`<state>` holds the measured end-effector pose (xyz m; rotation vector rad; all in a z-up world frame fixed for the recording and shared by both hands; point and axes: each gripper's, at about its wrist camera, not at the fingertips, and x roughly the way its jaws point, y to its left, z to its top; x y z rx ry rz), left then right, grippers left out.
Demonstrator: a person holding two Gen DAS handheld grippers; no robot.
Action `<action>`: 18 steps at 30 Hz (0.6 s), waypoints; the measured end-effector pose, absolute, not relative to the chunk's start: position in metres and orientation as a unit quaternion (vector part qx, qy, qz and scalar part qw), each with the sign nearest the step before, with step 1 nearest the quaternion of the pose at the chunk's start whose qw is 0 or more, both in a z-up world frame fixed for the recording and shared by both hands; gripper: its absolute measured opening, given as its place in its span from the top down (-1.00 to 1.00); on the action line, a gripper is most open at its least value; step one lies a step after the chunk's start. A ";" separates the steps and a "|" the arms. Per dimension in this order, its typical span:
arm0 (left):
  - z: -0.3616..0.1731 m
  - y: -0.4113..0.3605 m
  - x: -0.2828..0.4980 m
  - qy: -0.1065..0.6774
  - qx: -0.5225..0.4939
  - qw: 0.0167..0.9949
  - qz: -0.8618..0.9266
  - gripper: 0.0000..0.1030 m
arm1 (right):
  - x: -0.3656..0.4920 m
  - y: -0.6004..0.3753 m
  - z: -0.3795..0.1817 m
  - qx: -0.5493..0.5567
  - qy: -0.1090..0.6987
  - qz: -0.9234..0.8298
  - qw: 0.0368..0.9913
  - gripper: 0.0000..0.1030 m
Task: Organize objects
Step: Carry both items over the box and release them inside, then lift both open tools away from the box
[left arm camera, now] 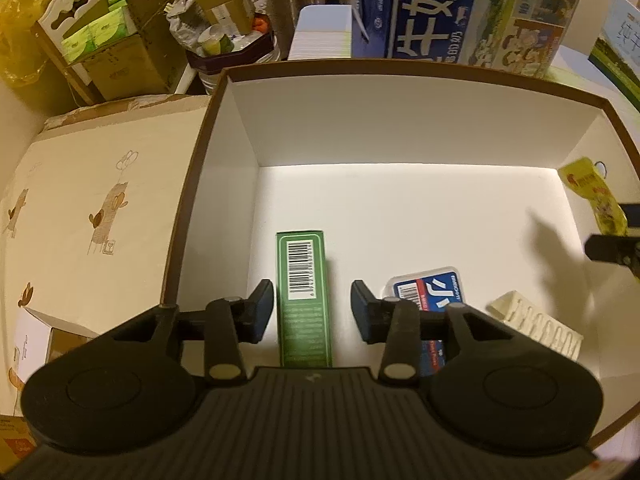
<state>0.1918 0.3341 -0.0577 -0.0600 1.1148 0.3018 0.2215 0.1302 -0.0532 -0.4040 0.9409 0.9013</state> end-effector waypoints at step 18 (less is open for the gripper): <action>-0.021 0.315 0.152 0.498 -0.048 0.857 0.124 -0.59 | 0.207 0.112 -0.030 -0.157 0.416 0.429 0.786 0.11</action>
